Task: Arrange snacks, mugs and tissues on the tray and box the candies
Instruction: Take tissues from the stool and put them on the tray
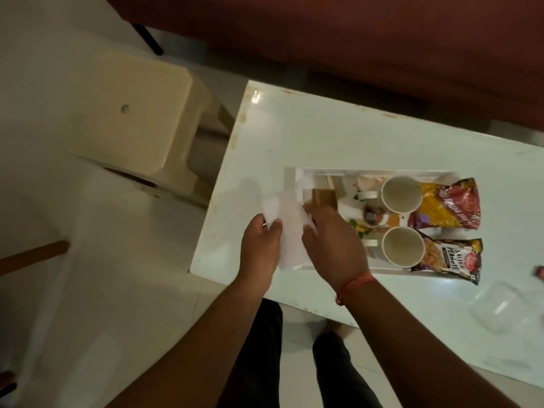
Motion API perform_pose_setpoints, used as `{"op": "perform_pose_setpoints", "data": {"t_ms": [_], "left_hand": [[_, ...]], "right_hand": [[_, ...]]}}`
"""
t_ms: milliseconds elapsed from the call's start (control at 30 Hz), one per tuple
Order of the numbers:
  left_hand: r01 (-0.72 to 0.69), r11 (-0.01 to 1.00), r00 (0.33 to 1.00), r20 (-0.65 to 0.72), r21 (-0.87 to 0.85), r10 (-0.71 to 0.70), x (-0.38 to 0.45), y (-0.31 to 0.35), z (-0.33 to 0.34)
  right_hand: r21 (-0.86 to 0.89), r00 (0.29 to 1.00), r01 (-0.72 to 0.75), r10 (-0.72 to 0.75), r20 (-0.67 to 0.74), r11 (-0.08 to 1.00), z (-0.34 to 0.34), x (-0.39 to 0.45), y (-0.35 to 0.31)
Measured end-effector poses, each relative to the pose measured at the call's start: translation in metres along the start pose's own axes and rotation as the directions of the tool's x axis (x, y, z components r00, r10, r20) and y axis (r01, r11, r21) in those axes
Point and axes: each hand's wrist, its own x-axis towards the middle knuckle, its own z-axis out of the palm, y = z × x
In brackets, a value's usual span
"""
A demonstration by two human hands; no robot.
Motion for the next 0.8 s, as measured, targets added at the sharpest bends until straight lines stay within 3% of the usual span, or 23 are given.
{"op": "perform_pose_setpoints", "data": {"t_ms": [167,467,800], "left_hand": [[0.013,0.999,1.000,0.011,-0.052,-0.013,-0.023,0.009,0.037],[0.074,0.978,0.997,0.050,-0.193,-0.065,-0.031,0.011,0.056],[0.183,0.917,0.983,0.072,-0.354,-0.168,-0.028,0.018,0.051]], "right_hand": [[-0.177,0.983,0.170,-0.179,-0.034,0.969,-0.007,-0.012,0.008],[-0.225,0.973,0.197,-0.218,-0.072,0.954,-0.012,-0.019,0.021],[-0.278,0.954,0.296,-0.298,0.038,0.914,-0.002,-0.022,0.024]]}}
